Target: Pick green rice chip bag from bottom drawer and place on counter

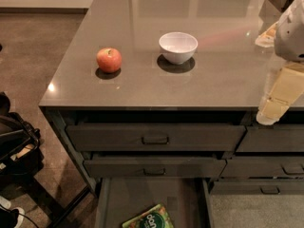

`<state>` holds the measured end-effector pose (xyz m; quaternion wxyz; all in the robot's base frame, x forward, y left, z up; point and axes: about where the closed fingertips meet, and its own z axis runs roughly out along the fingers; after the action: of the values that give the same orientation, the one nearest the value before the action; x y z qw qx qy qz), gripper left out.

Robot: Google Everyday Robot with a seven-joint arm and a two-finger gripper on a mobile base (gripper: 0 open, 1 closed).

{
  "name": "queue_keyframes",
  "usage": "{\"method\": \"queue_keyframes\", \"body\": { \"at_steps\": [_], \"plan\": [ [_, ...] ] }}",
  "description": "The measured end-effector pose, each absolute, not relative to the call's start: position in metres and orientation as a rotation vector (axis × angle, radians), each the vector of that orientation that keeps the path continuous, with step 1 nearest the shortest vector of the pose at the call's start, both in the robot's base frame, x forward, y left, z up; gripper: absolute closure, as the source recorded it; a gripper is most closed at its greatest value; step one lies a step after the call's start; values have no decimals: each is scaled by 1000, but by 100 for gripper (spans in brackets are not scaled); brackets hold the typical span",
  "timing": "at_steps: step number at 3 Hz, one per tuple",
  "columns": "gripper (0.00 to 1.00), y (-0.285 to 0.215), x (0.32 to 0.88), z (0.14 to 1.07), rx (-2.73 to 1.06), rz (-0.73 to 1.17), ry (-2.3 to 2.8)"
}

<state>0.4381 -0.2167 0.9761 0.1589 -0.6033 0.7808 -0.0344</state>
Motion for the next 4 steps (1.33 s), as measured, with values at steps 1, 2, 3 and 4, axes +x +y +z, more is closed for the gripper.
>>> {"method": "queue_keyframes", "body": {
  "at_steps": [1,2,3,4],
  "plan": [
    [0,-216,437,979,-1712,-119,2225],
    [0,-215,423,958,-1711,-67,2177],
    [0,-201,401,891,-1683,120,2087],
    [0,-172,383,800,-1562,391,2030]
  ]
}}
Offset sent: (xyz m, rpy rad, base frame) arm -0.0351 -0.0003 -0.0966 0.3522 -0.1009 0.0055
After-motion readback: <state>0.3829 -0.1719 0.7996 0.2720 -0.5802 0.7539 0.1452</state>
